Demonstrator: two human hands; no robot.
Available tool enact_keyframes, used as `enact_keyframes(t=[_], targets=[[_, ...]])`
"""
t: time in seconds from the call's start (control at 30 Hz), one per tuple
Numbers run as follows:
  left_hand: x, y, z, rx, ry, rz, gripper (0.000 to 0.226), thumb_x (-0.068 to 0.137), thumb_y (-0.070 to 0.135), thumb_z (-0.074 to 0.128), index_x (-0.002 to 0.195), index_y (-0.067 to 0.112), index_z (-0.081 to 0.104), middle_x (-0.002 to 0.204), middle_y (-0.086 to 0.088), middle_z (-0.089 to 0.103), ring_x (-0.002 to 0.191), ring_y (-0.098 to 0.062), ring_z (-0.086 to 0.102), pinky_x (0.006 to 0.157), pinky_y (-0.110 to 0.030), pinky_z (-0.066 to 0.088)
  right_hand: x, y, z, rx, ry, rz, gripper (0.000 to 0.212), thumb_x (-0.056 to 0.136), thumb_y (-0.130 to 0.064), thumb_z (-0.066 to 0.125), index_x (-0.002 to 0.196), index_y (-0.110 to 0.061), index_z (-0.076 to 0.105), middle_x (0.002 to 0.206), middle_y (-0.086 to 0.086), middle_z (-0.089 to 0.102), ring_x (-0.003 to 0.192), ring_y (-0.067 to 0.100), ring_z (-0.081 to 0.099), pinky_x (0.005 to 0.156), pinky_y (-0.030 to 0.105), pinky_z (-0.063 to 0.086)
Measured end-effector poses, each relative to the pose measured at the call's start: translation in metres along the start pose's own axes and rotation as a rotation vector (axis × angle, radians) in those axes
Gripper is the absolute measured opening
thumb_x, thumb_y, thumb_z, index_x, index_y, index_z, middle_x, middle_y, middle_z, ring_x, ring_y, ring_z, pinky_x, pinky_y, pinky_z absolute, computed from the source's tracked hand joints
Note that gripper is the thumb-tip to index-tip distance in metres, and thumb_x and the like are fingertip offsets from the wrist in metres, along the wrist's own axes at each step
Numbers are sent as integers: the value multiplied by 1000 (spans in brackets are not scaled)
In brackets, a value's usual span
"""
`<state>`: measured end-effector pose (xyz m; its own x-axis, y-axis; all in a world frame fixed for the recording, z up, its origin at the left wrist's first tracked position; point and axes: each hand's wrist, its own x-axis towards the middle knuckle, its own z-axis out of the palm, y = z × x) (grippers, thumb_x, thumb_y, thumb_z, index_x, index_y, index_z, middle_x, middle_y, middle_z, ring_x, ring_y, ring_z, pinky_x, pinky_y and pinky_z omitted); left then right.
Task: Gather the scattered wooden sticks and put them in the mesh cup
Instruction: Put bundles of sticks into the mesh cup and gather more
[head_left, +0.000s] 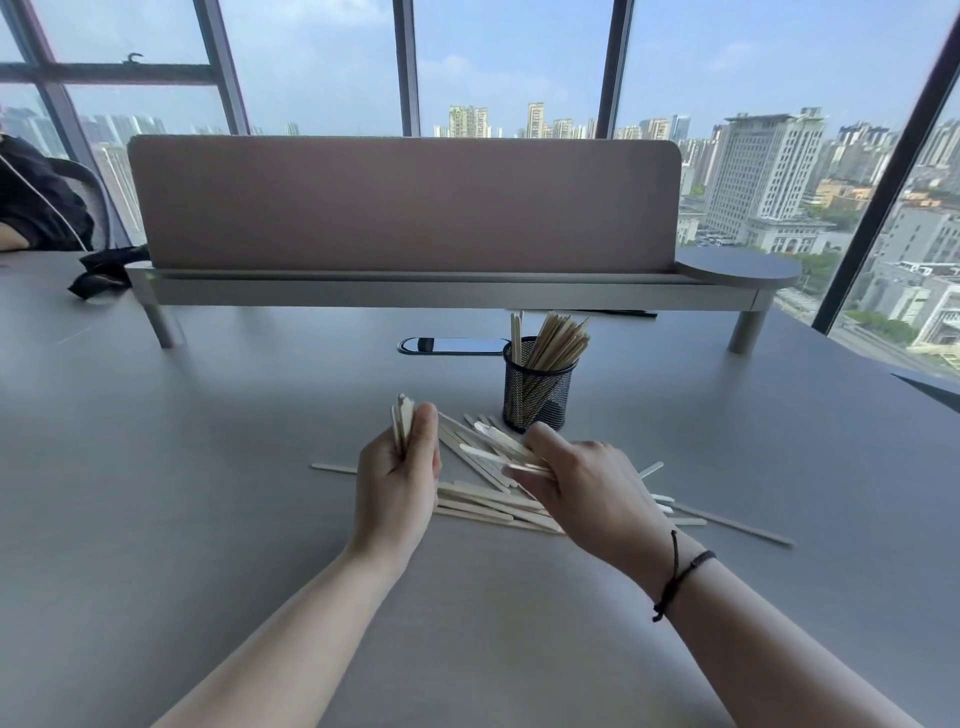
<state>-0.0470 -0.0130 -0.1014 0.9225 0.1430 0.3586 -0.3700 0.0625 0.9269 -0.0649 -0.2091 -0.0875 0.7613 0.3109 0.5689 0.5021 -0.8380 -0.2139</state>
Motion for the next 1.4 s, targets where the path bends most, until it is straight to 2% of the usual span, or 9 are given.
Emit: enact_keyframes(t=[0.27, 0.43, 0.57, 0.7, 0.83, 0.97, 1.07, 1.23, 1.4], targets=[[0, 3, -1, 19, 1, -31, 55, 95, 53, 50, 56, 18, 33, 48, 4, 27, 42, -16, 20, 47, -27, 17, 43, -55, -40, 492, 122, 98, 46, 91, -43, 66, 69, -15, 37, 53, -7, 36, 49, 10, 32, 47, 25, 30], [-2, 7, 1, 30, 0, -49, 56, 99, 47, 49, 57, 16, 31, 47, 8, 26, 41, -15, 19, 46, -24, 19, 55, -68, -46, 694, 114, 50, 40, 102, -30, 51, 77, -3, 37, 62, -5, 35, 57, 12, 31, 53, 36, 33], [-3, 6, 2, -1, -9, -53, 54, 104, 39, 50, 57, 16, 35, 51, 0, 28, 42, -15, 20, 44, -23, 19, 46, -64, -27, 876, 115, 171, 31, 104, -26, 48, 86, -1, 46, 58, -11, 37, 50, 8, 33, 50, 25, 31], [-4, 8, 2, -35, -34, -47, 52, 101, 41, 52, 59, 13, 41, 56, -10, 30, 41, -15, 22, 42, -21, 21, 40, -63, -24, 1217, 102, 378, 23, 105, -20, 45, 96, 1, 40, 66, 12, 20, 49, 14, 22, 49, 34, 15], [-7, 10, 3, -52, -58, -54, 48, 92, 47, 55, 61, 12, 47, 58, -11, 34, 43, -14, 26, 41, -22, 23, 38, -59, -16, 1242, 107, 395, 21, 106, -20, 44, 95, -3, 38, 67, 18, 21, 52, 17, 23, 55, 44, 16], [-6, 7, 2, -24, -35, -53, 47, 97, 43, 58, 60, 14, 50, 55, -5, 41, 44, -15, 31, 43, -24, 26, 34, -56, 1, 1232, 116, 392, 24, 102, -23, 54, 83, -13, 41, 56, -2, 35, 46, 15, 30, 47, 30, 25], [-7, 8, 3, 5, -11, -50, 50, 95, 50, 60, 62, 13, 51, 54, -5, 43, 44, -16, 34, 43, -25, 28, 30, -59, 14, 1196, 141, 421, 30, 97, -24, 63, 72, -21, 46, 52, 2, 38, 42, 18, 34, 45, 33, 31], [-6, 10, 4, 16, 7, -50, 48, 88, 52, 58, 63, 11, 51, 52, -3, 42, 43, -17, 33, 42, -24, 27, 24, -63, 22, 1110, 180, 423, 42, 94, -24, 68, 75, 3, 42, 53, 13, 42, 42, 22, 43, 42, 33, 37], [-5, 5, 3, 25, 1, -48, 50, 96, 47, 61, 61, 13, 51, 50, -1, 40, 44, -16, 32, 44, -24, 27, 18, -67, 26, 1139, 181, 419, 44, 92, -26, 69, 75, 6, 43, 50, 7, 41, 43, 22, 41, 42, 32, 39]])
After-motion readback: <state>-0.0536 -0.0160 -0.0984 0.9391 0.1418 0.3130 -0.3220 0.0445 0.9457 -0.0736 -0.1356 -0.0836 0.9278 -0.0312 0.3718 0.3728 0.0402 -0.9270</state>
